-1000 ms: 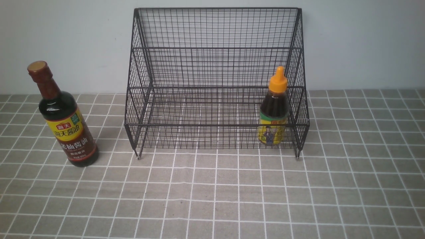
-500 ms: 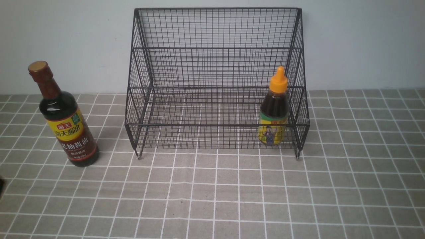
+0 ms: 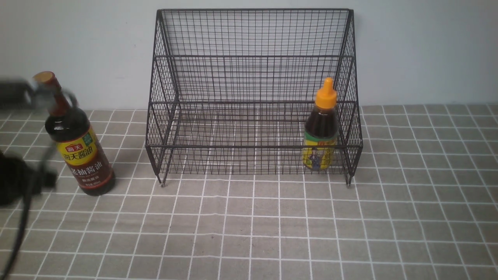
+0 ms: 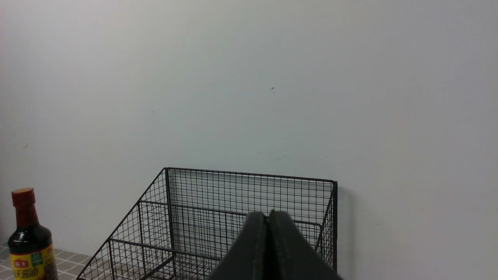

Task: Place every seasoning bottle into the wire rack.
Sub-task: Use the left arm to grab the condiment bottle closest to it

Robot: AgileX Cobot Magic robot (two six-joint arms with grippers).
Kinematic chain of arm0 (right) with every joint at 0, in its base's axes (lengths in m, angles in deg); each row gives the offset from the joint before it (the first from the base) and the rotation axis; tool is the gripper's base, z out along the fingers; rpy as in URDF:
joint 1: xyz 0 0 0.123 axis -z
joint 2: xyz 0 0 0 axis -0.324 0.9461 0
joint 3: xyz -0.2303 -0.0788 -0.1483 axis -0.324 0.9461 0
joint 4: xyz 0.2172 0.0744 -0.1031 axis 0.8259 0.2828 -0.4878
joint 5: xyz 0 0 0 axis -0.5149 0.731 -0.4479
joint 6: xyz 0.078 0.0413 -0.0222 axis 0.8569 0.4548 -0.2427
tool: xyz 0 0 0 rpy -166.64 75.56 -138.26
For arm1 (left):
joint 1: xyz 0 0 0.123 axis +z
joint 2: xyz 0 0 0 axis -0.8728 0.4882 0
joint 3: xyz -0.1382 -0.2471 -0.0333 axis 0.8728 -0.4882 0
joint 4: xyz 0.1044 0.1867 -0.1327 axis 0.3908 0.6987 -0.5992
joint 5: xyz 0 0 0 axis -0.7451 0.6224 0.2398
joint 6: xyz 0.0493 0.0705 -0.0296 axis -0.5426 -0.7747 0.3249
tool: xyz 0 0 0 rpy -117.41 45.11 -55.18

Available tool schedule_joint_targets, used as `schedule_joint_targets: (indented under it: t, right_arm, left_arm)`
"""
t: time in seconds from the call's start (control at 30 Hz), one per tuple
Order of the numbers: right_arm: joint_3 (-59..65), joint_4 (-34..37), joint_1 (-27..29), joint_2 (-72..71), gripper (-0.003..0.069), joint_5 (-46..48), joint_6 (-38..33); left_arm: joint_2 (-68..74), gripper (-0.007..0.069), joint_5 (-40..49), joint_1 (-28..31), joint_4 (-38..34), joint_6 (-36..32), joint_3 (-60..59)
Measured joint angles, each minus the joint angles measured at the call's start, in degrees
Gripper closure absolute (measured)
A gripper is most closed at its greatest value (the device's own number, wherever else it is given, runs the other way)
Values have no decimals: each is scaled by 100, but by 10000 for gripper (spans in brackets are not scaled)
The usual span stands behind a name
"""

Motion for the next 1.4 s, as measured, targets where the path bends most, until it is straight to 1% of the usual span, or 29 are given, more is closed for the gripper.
schedule_joint_targets:
  t: [0.03,0.07,0.1,0.17,0.23,0.27,0.33,0.37,0.43,0.47,0.5,0.57,0.63,0.67,0.7,0.73,0.77,0.87,0.97,1.1,1.27,1.4]
  right_arm:
    - [0,0,0,0,672,0,0]
    - [0,0,0,0,672,0,0]
    - [0,0,0,0,672,0,0]
    - [0,-6,0,0,672,0,0]
    - [0,-18,0,0,672,0,0]
    - [0,-18,0,0,672,0,0]
    - [0,-23,0,0,672,0,0]
    - [0,-23,0,0,672,0,0]
    - [0,-23,0,0,672,0,0]
    - [0,-23,0,0,672,0,0]
    - [0,-23,0,0,672,0,0]
    - [0,-23,0,0,672,0,0]
    - [0,-23,0,0,672,0,0]
    - [0,-23,0,0,672,0,0]
    - [0,-23,0,0,672,0,0]
    - [0,-23,0,0,672,0,0]
    - [0,-23,0,0,672,0,0]
    - [0,-23,0,0,672,0,0]
    - [0,-23,0,0,672,0,0]
    - [0,-23,0,0,672,0,0]
    - [0,-23,0,0,672,0,0]
    - [0,-23,0,0,672,0,0]
  left_arm:
    - [7,630,-50,19,-12,9,29]
    - [8,630,-571,169,-127,21,246]
    - [8,630,-631,183,-145,21,265]
    - [3,629,-1400,291,-365,14,385]
    - [29,623,-1786,297,-453,-82,391]
    - [30,621,-1830,297,-461,-112,391]
    - [149,587,-1973,297,-503,-317,391]
    - [149,583,-1979,297,-503,-334,391]
    - [440,505,-2130,297,-516,-529,391]
    - [556,453,-2205,297,-516,-542,391]
    - [580,443,-2220,297,-516,-548,391]
    - [817,316,-2415,297,-518,-570,391]
    - [1017,205,-2611,297,-531,-594,391]
    - [1054,184,-2627,297,-531,-596,391]
    - [1174,107,-2769,297,-537,-601,391]
    - [1258,66,-2860,297,-542,-601,391]
    - [1346,32,-2936,297,-542,-601,391]
    - [1573,-20,-3125,297,-542,-601,391]
    - [1798,-28,-3280,297,-542,-601,391]
    - [2049,-19,-3476,297,-544,-608,391]
    - [2381,44,-3629,297,-560,-608,391]
    - [2524,130,-3709,297,-560,-608,391]
